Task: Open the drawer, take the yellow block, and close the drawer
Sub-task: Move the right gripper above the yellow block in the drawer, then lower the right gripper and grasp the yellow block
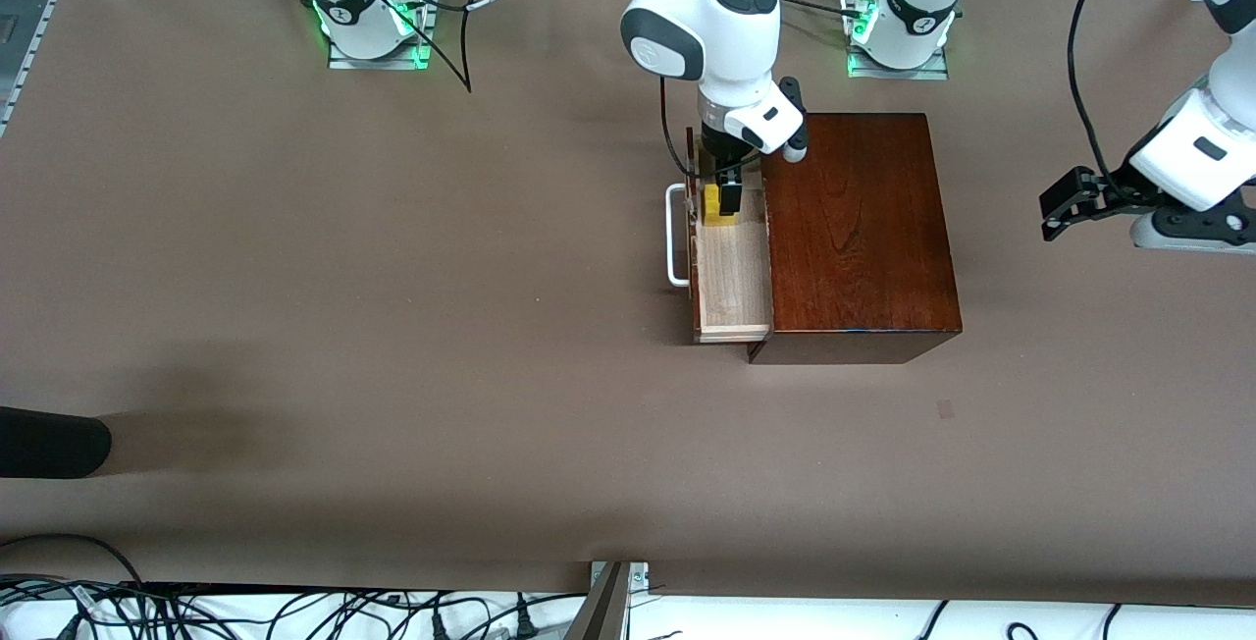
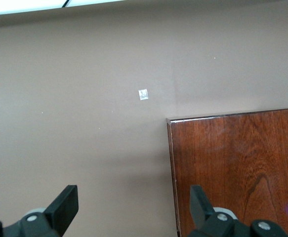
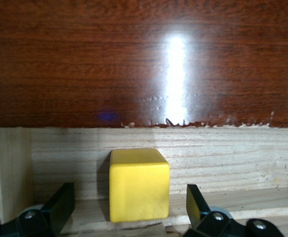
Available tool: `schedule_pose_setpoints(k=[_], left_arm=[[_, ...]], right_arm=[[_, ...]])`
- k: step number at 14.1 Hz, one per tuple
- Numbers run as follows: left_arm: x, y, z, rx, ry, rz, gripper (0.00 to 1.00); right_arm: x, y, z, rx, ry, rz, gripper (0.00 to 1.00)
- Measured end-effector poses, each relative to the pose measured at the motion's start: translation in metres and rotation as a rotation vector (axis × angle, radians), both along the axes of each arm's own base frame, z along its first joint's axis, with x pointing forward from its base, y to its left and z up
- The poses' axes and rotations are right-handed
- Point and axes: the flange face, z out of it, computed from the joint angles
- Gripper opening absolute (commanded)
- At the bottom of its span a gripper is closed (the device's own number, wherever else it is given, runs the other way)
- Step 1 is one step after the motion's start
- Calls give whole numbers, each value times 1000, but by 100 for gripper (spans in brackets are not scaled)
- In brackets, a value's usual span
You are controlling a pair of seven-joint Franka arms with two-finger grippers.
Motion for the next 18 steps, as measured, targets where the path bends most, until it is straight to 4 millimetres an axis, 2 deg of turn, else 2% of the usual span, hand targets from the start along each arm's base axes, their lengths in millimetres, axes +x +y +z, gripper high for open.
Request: schedule_pose_setpoints(k=[3,5,6,7,9,10,11,18], left_arm=[[2,-9,-5,0,6,-15,100],[3,-9,-7,0,9,-14,100],[3,-7,-6,0,8,-12,100],[3,-6,-6,0,7,-10,100],[2,-3,-6,1,13,-5,100],[2,-2,-6,1,15,-2,100],[2,-1,-6,1,14,0,100],[-3,-7,-5,0,7,-12,100]], right_arm=[[0,0,-6,-9,4,11,100],[0,0,-17,-20,11,12,100],[1,0,-21,-25,14,12,97],[1,-1,-24,-28,15,11,86],[2,-1,-27,-28,14,10,42],[3,-1,-26,-26,13,10,12],[3,0,-25,-24,11,10,0],[12,-3,-15,-12,-4,-13,0]])
